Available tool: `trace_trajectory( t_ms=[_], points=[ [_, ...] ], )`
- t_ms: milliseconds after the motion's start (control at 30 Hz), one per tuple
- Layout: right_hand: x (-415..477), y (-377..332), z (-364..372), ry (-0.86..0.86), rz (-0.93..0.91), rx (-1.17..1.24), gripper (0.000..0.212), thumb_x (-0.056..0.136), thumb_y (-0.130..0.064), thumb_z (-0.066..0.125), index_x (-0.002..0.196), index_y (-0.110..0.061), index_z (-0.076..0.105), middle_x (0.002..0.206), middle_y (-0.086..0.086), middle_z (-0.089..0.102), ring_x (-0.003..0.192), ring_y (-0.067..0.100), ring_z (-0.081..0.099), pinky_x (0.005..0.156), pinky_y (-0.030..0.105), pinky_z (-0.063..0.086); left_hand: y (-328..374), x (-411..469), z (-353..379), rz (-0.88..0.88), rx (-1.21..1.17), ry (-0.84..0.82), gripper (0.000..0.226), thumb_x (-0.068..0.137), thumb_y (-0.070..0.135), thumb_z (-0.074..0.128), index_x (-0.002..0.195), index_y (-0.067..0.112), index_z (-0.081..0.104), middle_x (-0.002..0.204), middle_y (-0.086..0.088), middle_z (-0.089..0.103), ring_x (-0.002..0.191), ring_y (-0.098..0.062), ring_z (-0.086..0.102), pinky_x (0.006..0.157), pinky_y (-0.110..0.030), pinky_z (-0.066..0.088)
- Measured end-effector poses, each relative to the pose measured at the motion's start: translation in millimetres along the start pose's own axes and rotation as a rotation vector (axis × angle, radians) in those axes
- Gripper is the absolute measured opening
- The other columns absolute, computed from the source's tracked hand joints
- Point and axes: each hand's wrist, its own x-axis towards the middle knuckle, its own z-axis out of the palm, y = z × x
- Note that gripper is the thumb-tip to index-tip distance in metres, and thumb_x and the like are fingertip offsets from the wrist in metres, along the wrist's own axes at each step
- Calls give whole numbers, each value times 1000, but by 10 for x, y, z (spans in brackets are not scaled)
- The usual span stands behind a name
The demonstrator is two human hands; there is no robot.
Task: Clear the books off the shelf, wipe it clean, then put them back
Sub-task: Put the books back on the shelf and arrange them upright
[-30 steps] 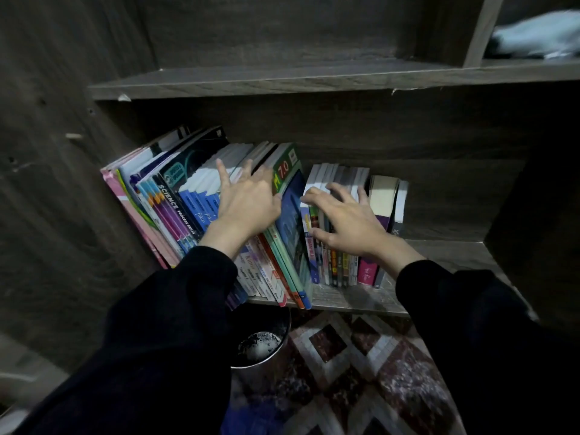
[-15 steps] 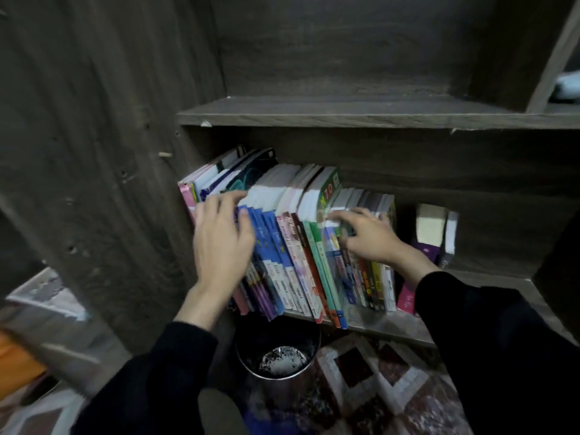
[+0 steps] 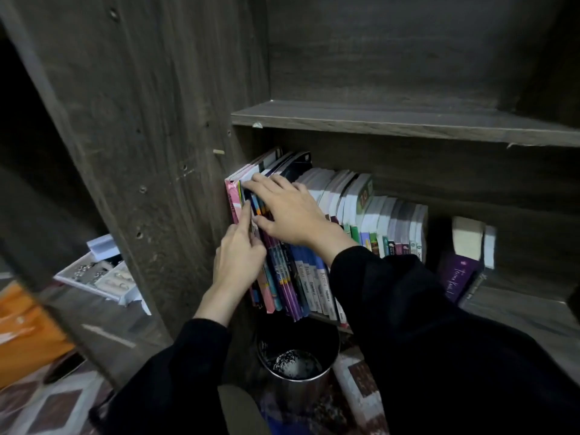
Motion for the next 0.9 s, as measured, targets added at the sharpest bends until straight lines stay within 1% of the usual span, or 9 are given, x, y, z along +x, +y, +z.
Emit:
trace_trajectory(
  t_ms=[133,267,333,400,533,667,767,833,900],
  points=[
    [-5,19,-28,29,-8,26,58,92,-32,54,144,-28,30,155,-6,24,138,20,24,102,46,32,-4,55,-25,-35,61,-81,76,89,16,44,150,41,5,129,-12,52,113,-38,52,90,-42,42],
    [-2,34,-29,34,8,76,57,89,-29,57,141,-27,34,154,-6,26,138,19,24,99,48,36,-1,3,-71,-33,79,-89,81,84,12,48,146,47,9,114,-10,59,102,-37,58,78,-38,43],
    [-7,42,-40,29,3,81,57,88,-28,58,140,-27,35,154,-6,26,139,20,24,99,47,36,-34,-78,-71,0,43,-44,77,83,11,50,142,45,14,107,-8,61,95,-35,60,74,-37,44],
    [-15,58,-43,27,6,84,56,88,-27,58,140,-27,35,154,-6,25,139,19,23,99,46,35,-104,-193,-52,28,29,40,66,87,16,52,140,39,20,108,-9,60,95,-35,60,74,-40,45],
    [-35,55,-16,48,8,132,57,87,-26,58,139,-25,36,154,-5,26,140,20,22,100,46,40,-233,-457,24,106,-47,240,52,88,17,61,134,18,37,107,-12,58,90,-29,61,76,-40,48],
    [-37,44,-2,44,16,163,57,86,-24,58,139,-24,36,153,-5,27,140,20,21,99,46,41,-241,-337,44,103,-237,210,44,92,19,60,129,16,37,108,-12,62,78,-17,61,73,-30,51],
    [-41,39,-4,49,19,168,57,86,-24,58,138,-25,36,153,-6,27,139,19,21,99,46,42,-193,-190,9,88,-210,126,51,92,10,56,136,25,34,84,-8,66,68,-19,64,63,-27,49],
    [-40,46,-7,45,21,173,56,86,-24,58,138,-25,36,152,-6,27,139,19,21,98,46,42,-135,-216,-70,61,-192,132,54,88,4,57,136,25,41,69,-2,61,56,-6,59,55,-15,43],
    [-32,54,-1,43,20,182,56,87,-24,58,138,-25,36,151,-7,27,138,19,21,97,47,42,-96,-314,-162,69,-161,155,52,85,2,59,131,24,48,67,0,61,50,-3,56,48,-5,38]
  ],
)
